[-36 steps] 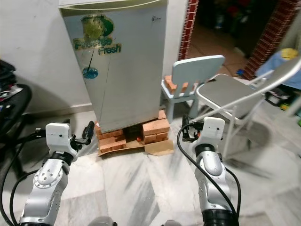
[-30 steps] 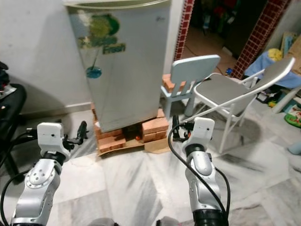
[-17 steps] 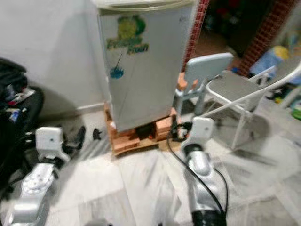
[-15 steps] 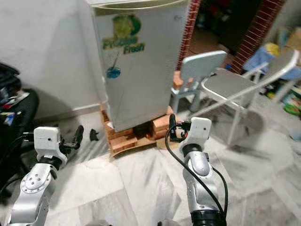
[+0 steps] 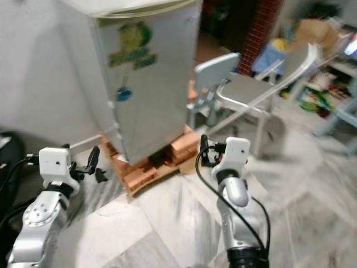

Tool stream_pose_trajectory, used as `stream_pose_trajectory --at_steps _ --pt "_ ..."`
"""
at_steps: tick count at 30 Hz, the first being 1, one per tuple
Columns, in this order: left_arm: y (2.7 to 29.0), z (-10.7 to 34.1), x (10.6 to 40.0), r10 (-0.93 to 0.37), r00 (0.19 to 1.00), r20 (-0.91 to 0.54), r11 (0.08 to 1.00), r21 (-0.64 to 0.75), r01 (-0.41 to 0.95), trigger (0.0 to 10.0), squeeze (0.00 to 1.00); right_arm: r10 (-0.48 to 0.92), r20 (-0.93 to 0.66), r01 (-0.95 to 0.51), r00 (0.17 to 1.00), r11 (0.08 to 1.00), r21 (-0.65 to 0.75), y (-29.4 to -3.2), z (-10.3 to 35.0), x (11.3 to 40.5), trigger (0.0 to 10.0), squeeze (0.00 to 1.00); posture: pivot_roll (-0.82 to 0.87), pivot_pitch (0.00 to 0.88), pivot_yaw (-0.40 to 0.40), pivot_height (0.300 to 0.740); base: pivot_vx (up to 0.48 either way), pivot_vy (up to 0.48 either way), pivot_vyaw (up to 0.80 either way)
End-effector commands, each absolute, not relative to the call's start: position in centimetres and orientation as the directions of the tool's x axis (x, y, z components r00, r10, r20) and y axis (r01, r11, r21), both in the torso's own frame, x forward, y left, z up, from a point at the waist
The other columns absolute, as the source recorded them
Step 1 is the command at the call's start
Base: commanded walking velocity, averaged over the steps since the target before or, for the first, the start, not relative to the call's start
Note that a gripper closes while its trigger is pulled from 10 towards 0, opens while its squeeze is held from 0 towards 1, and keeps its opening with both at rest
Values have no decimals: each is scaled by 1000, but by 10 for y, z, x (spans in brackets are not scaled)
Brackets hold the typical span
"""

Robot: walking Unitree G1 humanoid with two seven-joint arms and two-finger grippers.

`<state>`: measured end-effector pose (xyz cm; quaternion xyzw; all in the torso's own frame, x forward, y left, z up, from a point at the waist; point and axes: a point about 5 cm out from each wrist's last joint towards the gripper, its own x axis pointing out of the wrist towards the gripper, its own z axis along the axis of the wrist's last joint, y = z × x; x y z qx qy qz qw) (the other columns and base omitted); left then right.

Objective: Restocking fridge

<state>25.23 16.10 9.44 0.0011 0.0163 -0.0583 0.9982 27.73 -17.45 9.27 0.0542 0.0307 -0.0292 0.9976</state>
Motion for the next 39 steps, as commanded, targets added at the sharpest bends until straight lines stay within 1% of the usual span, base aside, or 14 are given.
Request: stream_pose_trajectory --at_steps 1,11,29,32,39 --pt "171 96 251 -91 995 -37 996 17 92 10000 0 -39 -47 45 998 992 120 -167 98 281 10000 0 86 0 -8 740 270 398 -800" --pt "169 94 251 -92 995 -42 996 9 92 10000 0 -39 -44 44 998 992 117 -168 98 280 10000 0 83 0 -8 740 0 456 -800" --pt "173 92 247 -64 997 -49 998 12 65 10000 0 -41 -42 45 998 993 108 -167 98 279 10000 0 89 0 -9 740 0 475 0" --pt "173 93 246 -69 997 -42 997 31 71 10000 0 -46 -42 50 998 994 99 -167 98 279 10000 0 90 0 -10 740 0 116 0" --pt "174 95 246 -72 997 -30 996 49 73 10000 0 -55 -48 60 997 993 104 -169 98 277 10000 0 87 0 -9 740 0 0 -800"
